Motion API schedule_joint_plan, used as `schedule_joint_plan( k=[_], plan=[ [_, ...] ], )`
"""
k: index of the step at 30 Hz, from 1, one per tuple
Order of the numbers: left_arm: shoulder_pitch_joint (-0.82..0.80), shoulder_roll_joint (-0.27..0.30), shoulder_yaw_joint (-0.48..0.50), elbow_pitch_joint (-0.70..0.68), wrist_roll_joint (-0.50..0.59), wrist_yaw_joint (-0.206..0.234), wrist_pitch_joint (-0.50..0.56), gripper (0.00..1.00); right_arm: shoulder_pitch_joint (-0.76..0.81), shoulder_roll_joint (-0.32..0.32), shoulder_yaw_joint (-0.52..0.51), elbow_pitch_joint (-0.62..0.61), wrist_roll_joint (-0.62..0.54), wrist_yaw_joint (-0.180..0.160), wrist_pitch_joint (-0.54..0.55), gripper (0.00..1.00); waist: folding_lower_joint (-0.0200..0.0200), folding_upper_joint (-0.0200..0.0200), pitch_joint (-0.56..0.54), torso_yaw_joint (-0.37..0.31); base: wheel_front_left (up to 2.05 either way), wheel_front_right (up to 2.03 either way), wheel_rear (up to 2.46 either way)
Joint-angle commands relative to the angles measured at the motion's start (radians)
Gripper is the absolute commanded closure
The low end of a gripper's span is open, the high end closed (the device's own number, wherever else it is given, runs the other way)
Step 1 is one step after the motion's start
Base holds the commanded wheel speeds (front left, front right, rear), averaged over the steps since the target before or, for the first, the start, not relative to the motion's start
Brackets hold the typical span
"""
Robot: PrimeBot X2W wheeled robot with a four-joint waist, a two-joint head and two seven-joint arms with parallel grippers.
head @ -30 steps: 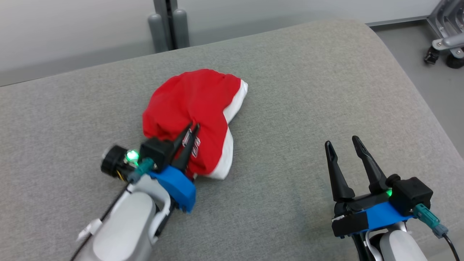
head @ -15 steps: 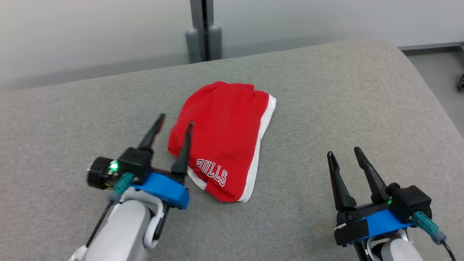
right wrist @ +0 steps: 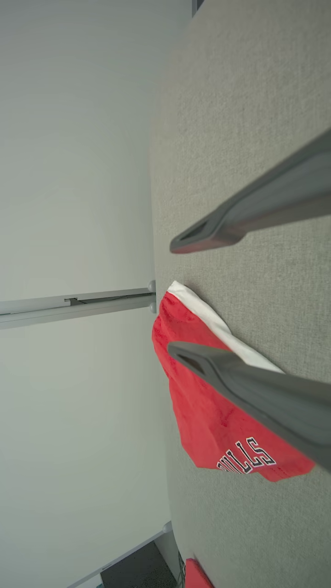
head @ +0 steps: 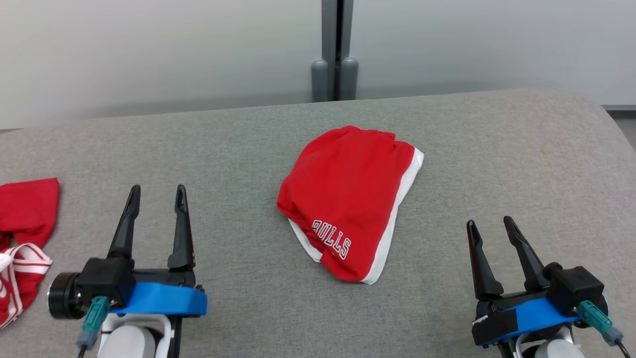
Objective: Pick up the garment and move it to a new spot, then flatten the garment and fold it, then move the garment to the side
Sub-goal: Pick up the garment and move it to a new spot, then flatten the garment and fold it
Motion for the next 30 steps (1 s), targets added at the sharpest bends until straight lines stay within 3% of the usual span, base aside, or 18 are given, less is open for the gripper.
schedule_joint_plan(
  k=[1,10,30],
  plan=[
    [0.016,-0.006,0.017,-0.01,0.013,-0.001,-0.005,0.0,0.01,-0.002,-0.005,0.004,-0.007,0.0,-0.004,0.0,0.0001,0.0001,-0.001,0.011,0.0,0.0,0.0],
    [0.115,-0.055,0.102,-0.006,0.082,-0.052,-0.005,0.0,0.032,-0.002,-0.016,0.023,-0.009,0.0,-0.004,0.0,0.0001,0.0001,-0.027,0.055,0.0,0.0,0.0],
    [0.206,-0.107,0.183,-0.012,0.157,-0.107,-0.005,0.0,0.077,-0.002,-0.034,0.055,-0.011,0.0,-0.004,0.0,0.0001,0.0001,-0.07,0.053,0.0,0.0,0.0]
  ],
)
